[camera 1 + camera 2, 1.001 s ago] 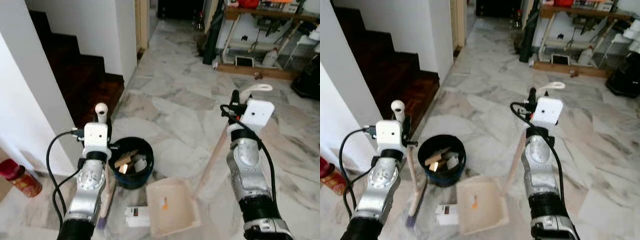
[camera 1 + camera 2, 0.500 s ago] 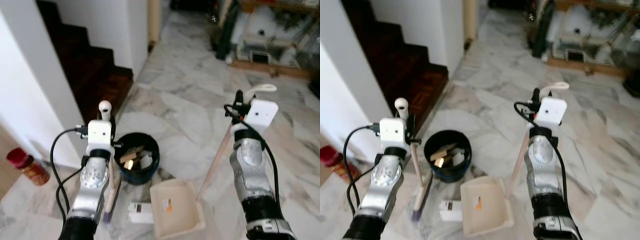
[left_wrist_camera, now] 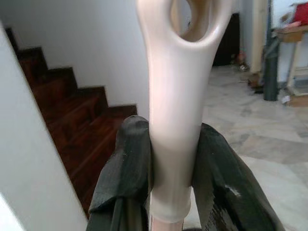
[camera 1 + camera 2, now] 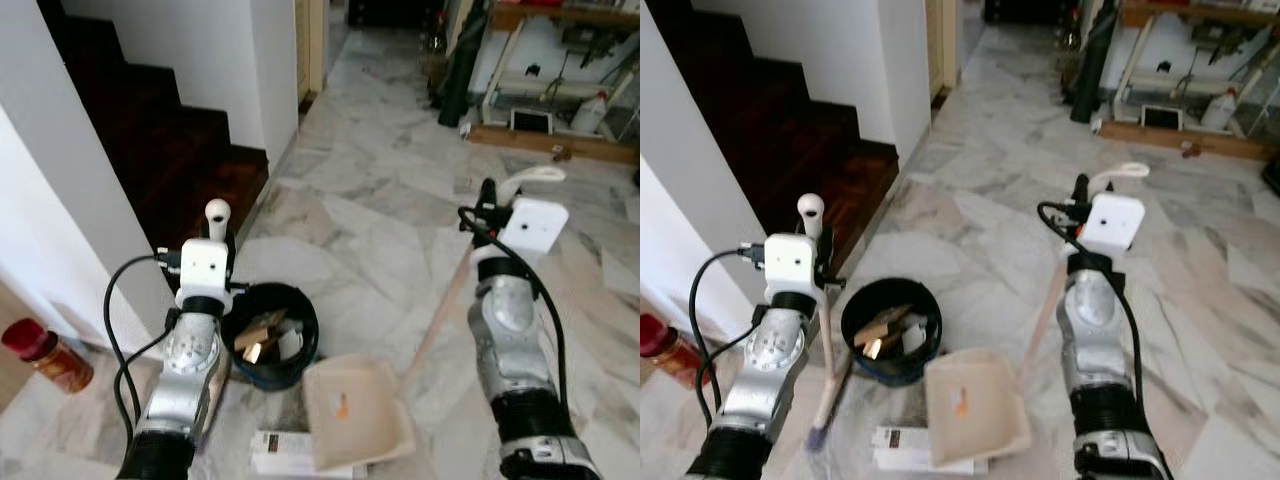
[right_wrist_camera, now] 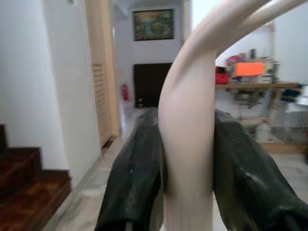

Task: Sweep floor

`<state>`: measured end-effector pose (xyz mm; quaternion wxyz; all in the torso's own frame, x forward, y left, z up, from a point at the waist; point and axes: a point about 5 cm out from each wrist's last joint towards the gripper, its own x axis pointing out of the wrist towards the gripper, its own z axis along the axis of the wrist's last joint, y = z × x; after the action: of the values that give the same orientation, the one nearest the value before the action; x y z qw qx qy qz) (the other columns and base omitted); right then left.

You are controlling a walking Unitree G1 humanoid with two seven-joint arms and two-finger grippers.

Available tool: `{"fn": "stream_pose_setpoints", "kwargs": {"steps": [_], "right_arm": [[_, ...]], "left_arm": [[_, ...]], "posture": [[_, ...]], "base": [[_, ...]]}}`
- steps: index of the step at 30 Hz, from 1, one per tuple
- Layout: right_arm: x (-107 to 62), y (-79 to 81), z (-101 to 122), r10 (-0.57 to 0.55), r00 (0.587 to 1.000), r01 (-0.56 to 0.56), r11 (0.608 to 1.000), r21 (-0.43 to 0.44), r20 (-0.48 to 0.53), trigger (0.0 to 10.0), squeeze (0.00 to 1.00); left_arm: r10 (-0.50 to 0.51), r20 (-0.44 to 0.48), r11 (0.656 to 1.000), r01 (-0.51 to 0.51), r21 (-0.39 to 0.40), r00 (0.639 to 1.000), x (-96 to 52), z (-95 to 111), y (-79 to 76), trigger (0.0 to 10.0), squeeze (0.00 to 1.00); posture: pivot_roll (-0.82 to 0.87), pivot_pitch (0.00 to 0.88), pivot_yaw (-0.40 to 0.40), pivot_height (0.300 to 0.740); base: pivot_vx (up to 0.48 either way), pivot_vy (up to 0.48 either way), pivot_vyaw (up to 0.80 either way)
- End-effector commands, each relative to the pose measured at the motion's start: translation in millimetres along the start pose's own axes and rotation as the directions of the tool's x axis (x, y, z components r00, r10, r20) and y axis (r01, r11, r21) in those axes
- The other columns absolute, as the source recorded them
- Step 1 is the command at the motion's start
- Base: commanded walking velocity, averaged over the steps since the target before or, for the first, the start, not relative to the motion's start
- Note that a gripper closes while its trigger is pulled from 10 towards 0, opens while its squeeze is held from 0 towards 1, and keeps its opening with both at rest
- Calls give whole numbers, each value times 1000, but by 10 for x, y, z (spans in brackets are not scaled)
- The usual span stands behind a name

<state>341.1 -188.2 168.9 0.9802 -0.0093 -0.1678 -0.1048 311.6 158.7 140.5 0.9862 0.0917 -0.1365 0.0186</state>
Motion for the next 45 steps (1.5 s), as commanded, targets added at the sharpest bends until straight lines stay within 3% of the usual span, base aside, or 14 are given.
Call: {"fn": "stream_pose_setpoints", "kwargs": {"steps": [1, 7, 14, 25, 30, 41, 45], "right_arm": [[13, 39, 59, -5, 1000, 4, 999, 34, 25, 10000, 0], [6, 17, 40, -9, 1000, 8, 1000, 24, 18, 10000, 0], [-29, -156, -83, -32, 999, 31, 998, -53, -17, 10000, 0], [-146, -412, -371, -63, 994, 41, 972, -233, -91, 10000, 0], [-165, -523, -445, -91, 992, 61, 955, -289, -91, 10000, 0], [-51, -318, -461, -37, 996, 15, 962, -273, -76, 10000, 0], [44, -176, -418, -4, 998, -16, 956, -292, -67, 10000, 0]], "left_arm": [[4, 48, 1000, -4, -3, 999, 26, 86, 22, 10000, 0], [6, 47, 1000, -6, -3, 999, 28, 87, 29, 10000, 0], [1, 30, 1000, -1, 6, 1000, -3, 62, 57, 10000, 0], [-65, -18, 998, 65, 7, 998, -91, 3, 16, 10000, 0], [-30, -25, 999, 29, -14, 999, -76, 38, 133, 10000, 0], [-15, -30, 992, 11, -127, 999, 76, 178, 286, 10000, 0], [34, -13, 982, -35, -184, 999, 215, 262, 453, 10000, 0]], "posture": [[66, 0, -11, 740], [67, 0, -10, 740], [64, 0, -7, 740], [71, 0, 6, 740], [96, 14, 6, 740], [159, 52, 2, 740], [175, 62, 9, 740]], "base": [[0, 0, 0], [0, 0, 0], [0, 0, 0], [0, 0, 0], [0, 0, 0], [0, 0, 0], [0, 0, 0]]}}
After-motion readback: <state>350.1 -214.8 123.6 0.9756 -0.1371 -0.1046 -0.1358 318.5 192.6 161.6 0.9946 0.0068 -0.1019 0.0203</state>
